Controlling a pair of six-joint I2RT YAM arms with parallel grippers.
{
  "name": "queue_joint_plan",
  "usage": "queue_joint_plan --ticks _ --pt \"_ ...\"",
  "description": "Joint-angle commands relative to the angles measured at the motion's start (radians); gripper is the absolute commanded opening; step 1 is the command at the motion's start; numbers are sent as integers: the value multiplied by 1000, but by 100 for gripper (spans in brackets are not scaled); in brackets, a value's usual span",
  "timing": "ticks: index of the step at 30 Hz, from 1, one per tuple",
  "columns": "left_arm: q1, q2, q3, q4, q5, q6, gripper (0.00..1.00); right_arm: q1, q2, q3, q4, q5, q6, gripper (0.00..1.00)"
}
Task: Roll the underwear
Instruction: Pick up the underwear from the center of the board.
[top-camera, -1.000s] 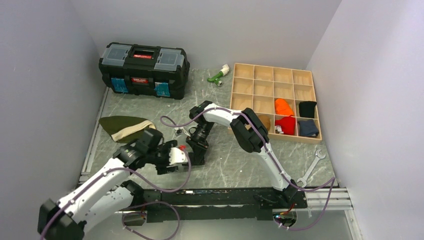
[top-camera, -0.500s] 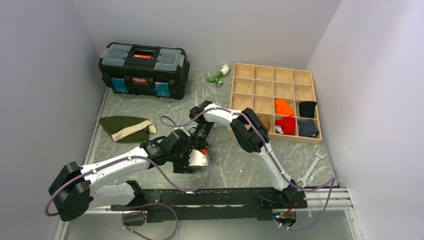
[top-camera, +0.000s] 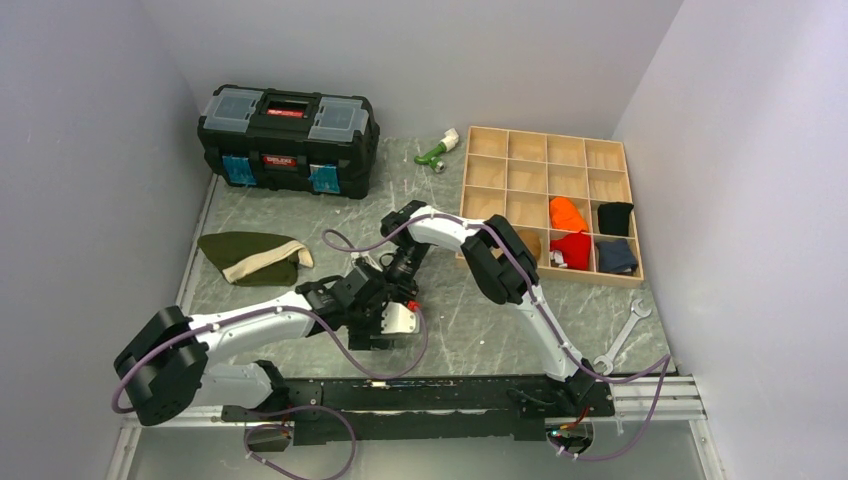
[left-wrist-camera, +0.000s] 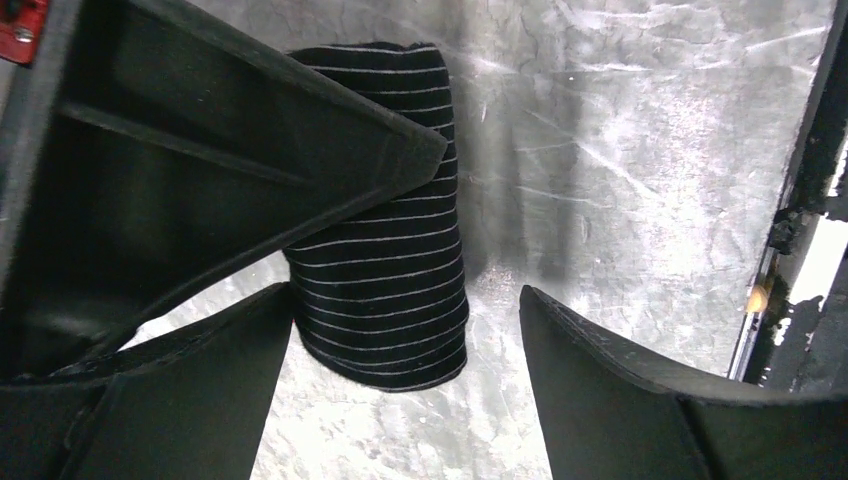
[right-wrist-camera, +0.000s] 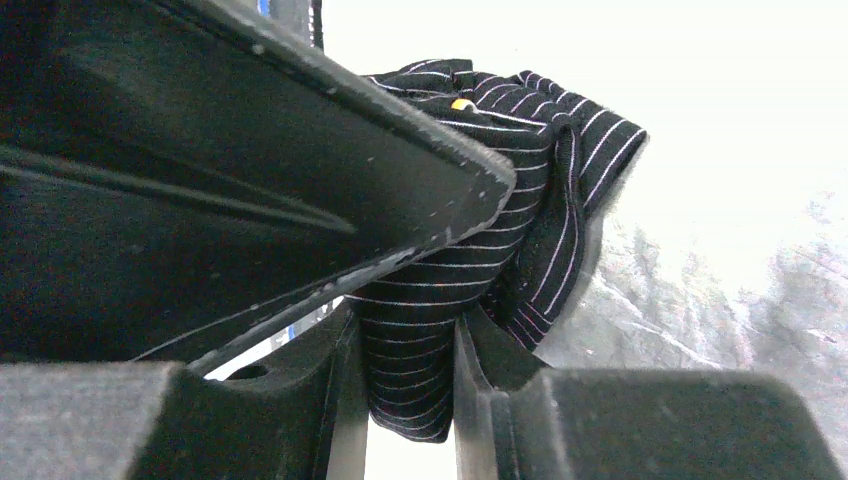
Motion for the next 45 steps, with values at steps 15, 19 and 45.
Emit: queue_joint_plan --ticks 15,19,45 --pt "-2 101 -5 246 -68 -45 84 15 49 -40 34 199 -57 0" --pt "-1 56 -46 294 -85 -47 83 11 48 -68 48 165 -63 0" --pt "-2 174 -52 287 -96 -17 60 -12 43 -89 75 107 -66 0"
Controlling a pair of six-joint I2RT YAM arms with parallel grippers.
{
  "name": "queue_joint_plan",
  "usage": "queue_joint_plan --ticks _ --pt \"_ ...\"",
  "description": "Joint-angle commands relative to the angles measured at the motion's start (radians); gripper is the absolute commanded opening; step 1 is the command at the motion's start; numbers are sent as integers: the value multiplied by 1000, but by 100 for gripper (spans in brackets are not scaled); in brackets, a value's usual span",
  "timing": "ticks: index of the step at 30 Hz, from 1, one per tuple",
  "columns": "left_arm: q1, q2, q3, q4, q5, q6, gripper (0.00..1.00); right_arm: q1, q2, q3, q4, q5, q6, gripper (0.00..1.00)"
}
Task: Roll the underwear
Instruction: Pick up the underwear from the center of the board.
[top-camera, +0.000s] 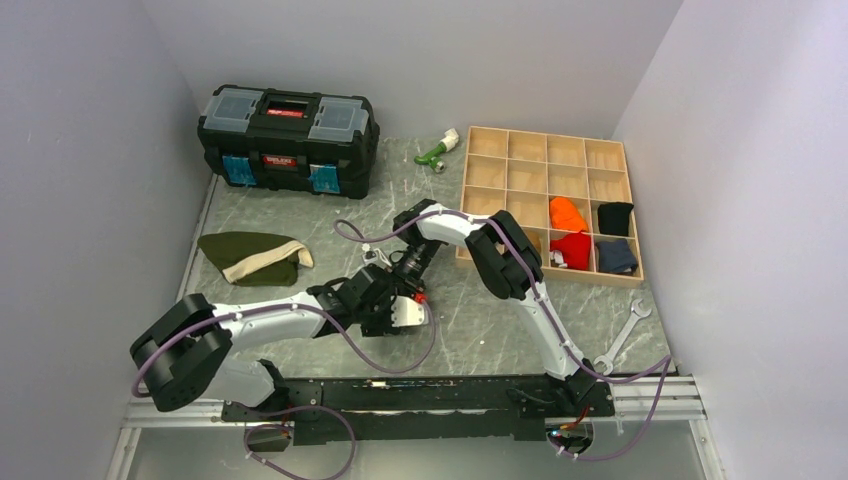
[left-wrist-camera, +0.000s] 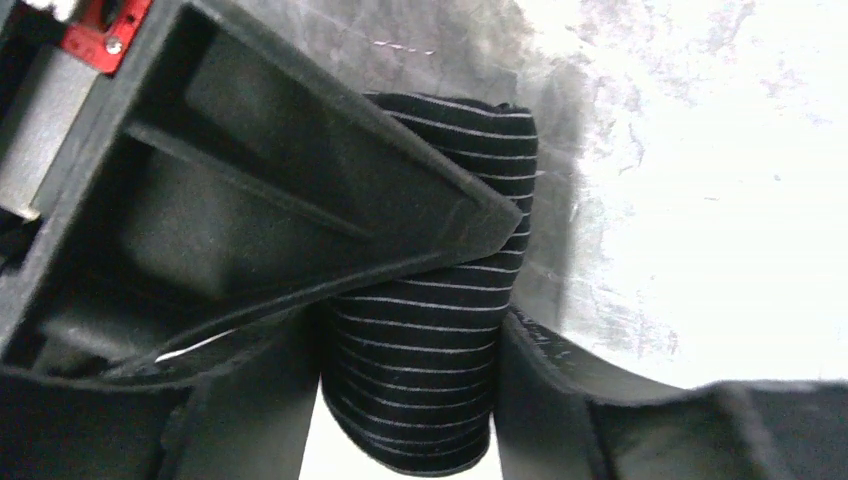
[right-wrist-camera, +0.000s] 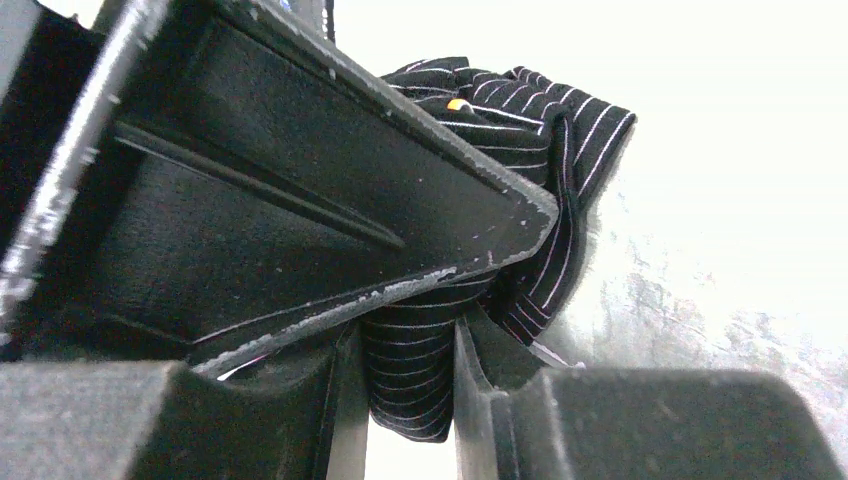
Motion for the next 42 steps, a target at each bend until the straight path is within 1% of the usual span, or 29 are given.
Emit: queue_joint_plan --ticks 1,3,9,12,13,15,18,20,21,23,26,28,31,42 --pt "5 66 0 14 -29 29 56 44 42 -32 68 181 -58 0" --pt "5 71 1 6 -27 28 47 45 42 -33 69 181 -57 0" --pt "-8 84 8 -14 -28 31 27 45 37 -27 72 189 -51 0" --pt "-13 87 7 -29 -28 33 6 40 28 -25 76 195 -42 0" --pt "-13 86 4 -30 -31 35 0 38 23 -25 79 196 -39 3" --pt "-14 80 -4 -30 -39 39 0 33 13 -22 78 200 -36 10" --pt "-14 52 -25 -26 -61 49 0 21 -14 -22 84 207 -22 29" --pt "-13 14 -35 -25 -67 55 0 13 -33 -23 85 211 -15 45" --pt "-13 -3 -40 -26 -70 58 0 8 -45 -26 83 212 -14 50" --pt "-12 -32 -41 -38 -71 64 0 3 -66 -29 84 218 -11 60" --pt "-12 -65 -35 -53 -71 71 0 -11 -106 -36 82 227 -9 69" --pt "-11 -83 -35 -63 -71 78 0 -21 -131 -45 83 235 -7 73" --pt "-6 -105 -31 -74 -71 79 0 -36 -173 -58 88 249 -6 74" --pt "41 -191 15 -118 -67 74 0 -119 -344 -106 113 310 5 75"
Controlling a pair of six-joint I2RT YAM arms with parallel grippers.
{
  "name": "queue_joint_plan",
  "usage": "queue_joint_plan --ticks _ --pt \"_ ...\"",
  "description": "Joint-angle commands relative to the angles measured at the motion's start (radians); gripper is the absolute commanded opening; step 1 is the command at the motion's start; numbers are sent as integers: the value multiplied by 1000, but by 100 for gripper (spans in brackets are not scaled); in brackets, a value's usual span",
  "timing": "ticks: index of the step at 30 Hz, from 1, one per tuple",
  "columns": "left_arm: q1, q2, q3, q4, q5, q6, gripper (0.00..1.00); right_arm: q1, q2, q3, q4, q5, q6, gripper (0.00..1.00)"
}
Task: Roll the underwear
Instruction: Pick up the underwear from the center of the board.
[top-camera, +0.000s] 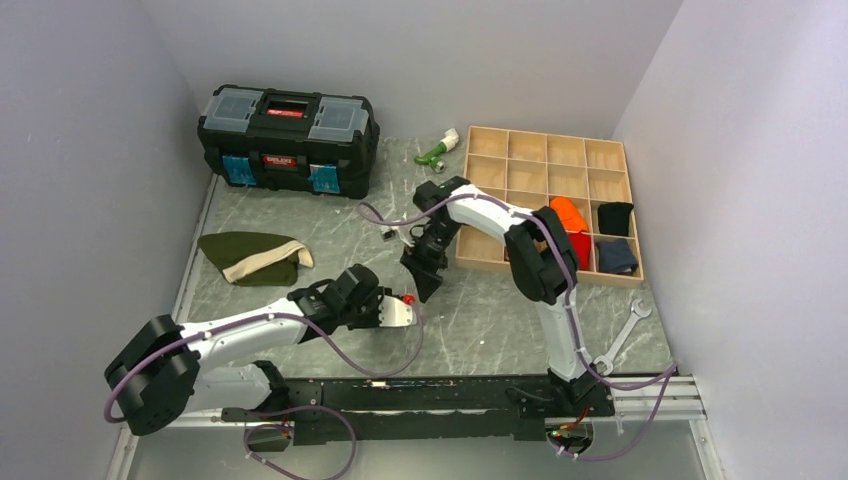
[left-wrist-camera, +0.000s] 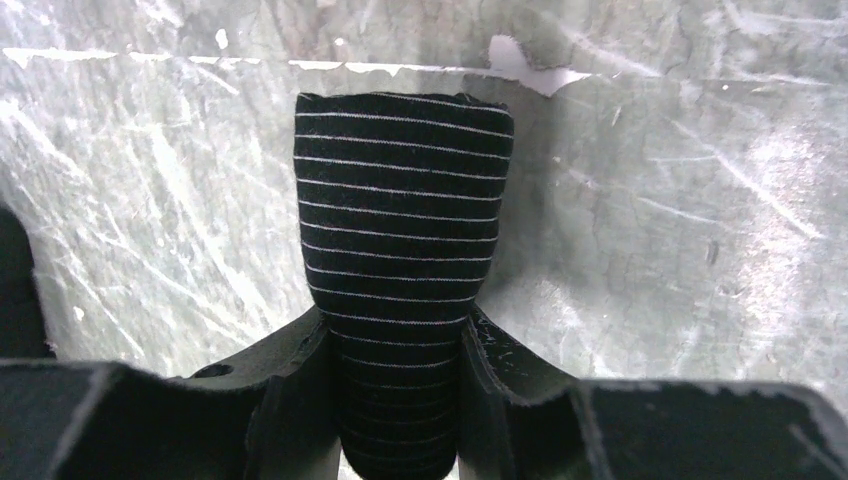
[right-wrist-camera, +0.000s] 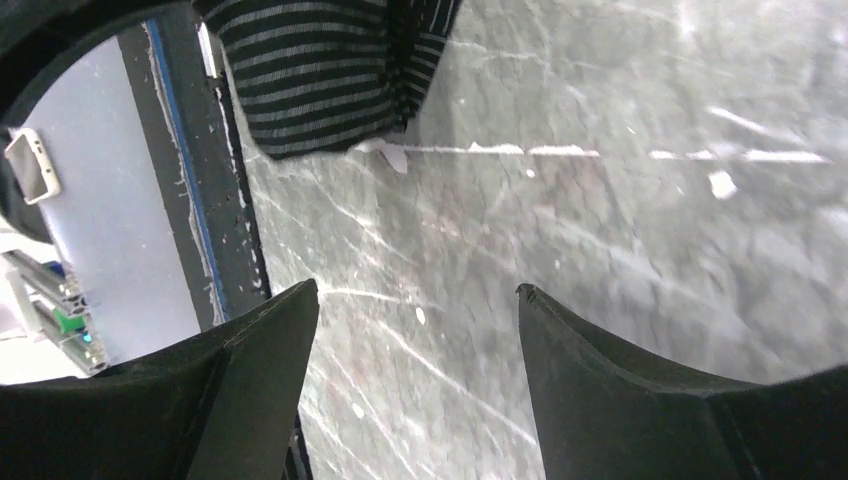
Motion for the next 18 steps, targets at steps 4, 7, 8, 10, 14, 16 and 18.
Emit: queue_joint_plan --ticks 4,7,8,10,14,16,18 --pt "61 -71 78 -40 5 17 0 -61 -189 -32 42 65 -6 75" --pt "73 -92 96 -56 5 16 0 -78 -240 -64 75 102 12 75" --pt "77 -101 101 -60 4 15 0 -85 -256 -82 92 121 19 74" --pt "79 -109 110 -68 -3 14 0 -97 -289 -113 121 151 34 73" --pt "83 -130 123 -85 -10 12 0 -115 -347 -183 174 209 58 72" --pt "84 -136 129 -88 -10 14 0 -125 -370 -215 197 235 69 72" --pt "87 -141 133 -94 -10 15 0 -131 -393 -239 215 266 77 71"
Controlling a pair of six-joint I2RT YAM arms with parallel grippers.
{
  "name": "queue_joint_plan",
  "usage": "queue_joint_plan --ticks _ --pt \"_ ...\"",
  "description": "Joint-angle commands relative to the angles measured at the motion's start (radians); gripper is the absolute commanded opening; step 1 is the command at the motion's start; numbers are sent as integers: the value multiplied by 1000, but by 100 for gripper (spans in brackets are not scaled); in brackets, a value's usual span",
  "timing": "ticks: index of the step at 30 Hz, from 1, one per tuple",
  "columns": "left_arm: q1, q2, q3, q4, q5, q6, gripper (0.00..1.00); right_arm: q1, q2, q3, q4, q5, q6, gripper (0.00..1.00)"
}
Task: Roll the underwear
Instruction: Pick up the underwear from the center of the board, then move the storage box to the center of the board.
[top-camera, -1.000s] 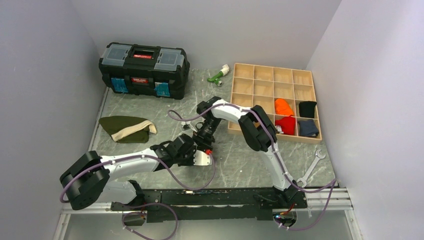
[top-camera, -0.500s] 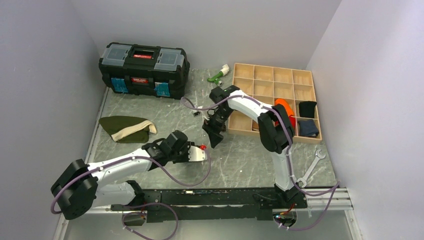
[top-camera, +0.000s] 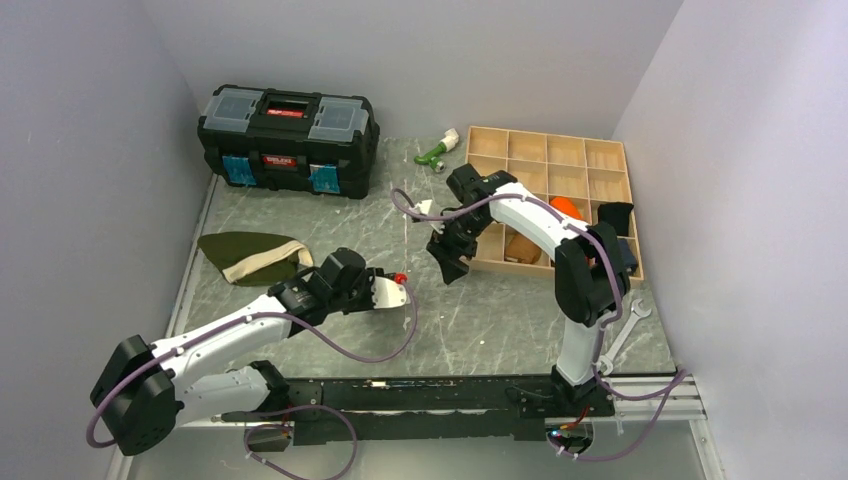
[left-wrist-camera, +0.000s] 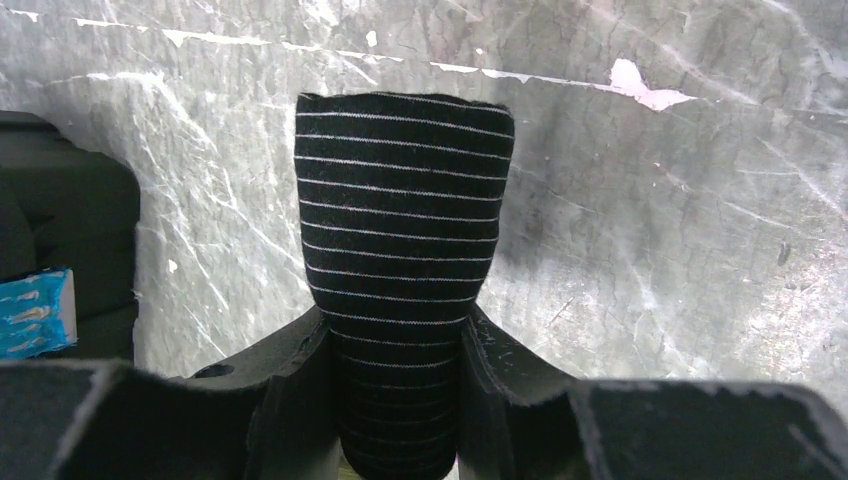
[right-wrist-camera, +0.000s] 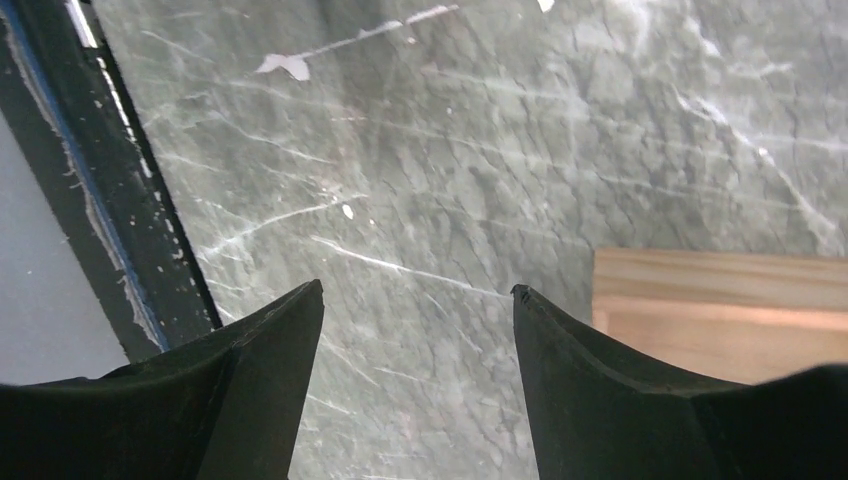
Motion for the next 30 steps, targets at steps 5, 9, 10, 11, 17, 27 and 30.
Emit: queue_joint_plan --ticks 5,9,10,11,17,27,30 --pt "25 -43 59 -18 -39 14 0 -29 -112 -88 100 149 41 70" --pt "43 -58 62 -27 -36 11 0 -31 -118 -119 130 225 44 69" --pt "49 -60 64 -30 -32 12 0 -32 -115 -121 134 241 46 69" --pt "57 -62 67 -34 -29 11 0 -34 -114 -125 145 256 47 70" --pt "130 -79 96 -77 32 -2 0 -35 -76 -150 181 317 36 68" --pt "280 -124 128 -128 63 -19 0 -15 18 -146 220 276 57 37" --pt "321 -135 133 -133 54 -29 0 13 28 -155 233 255 68 33"
